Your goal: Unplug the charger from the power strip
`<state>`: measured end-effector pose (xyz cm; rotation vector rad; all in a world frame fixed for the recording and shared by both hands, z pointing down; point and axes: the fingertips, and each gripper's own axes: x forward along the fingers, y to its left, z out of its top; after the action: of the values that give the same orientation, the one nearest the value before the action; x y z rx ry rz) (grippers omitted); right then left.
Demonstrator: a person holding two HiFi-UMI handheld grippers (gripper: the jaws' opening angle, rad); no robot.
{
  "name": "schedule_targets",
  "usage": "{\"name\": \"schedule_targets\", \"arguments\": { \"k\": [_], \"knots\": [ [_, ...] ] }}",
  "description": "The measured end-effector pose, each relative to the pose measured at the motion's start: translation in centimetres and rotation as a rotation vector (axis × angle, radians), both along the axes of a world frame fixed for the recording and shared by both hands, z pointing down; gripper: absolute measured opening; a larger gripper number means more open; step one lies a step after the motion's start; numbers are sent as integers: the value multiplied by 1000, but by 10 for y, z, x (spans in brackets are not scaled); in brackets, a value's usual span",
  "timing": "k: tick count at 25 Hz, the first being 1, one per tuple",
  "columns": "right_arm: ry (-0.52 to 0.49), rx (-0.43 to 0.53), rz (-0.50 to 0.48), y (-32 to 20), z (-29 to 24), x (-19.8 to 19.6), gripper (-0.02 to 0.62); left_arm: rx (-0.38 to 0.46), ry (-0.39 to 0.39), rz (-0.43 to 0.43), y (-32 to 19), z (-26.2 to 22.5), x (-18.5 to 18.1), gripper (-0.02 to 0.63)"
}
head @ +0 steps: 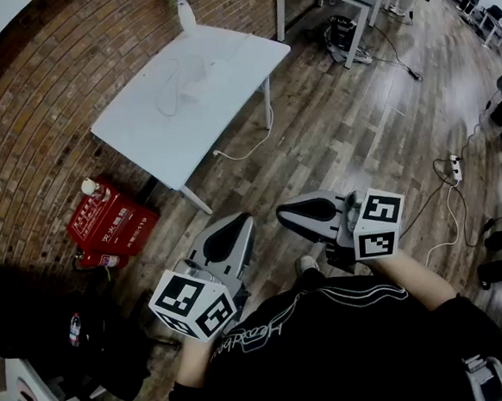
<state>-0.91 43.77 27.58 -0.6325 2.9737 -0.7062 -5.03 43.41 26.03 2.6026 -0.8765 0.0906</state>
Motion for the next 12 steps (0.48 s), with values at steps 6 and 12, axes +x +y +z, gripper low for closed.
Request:
{"name": "schedule_targets", "arguments": {
  "k": [6, 12],
  "knots": [
    [-6, 13, 14, 16, -8, -8, -3, 9, 12, 2, 16, -6, -9, 8],
    [-10, 29, 38, 30, -16, -14, -3, 36, 14, -4, 30, -13, -24, 8]
  ]
}}
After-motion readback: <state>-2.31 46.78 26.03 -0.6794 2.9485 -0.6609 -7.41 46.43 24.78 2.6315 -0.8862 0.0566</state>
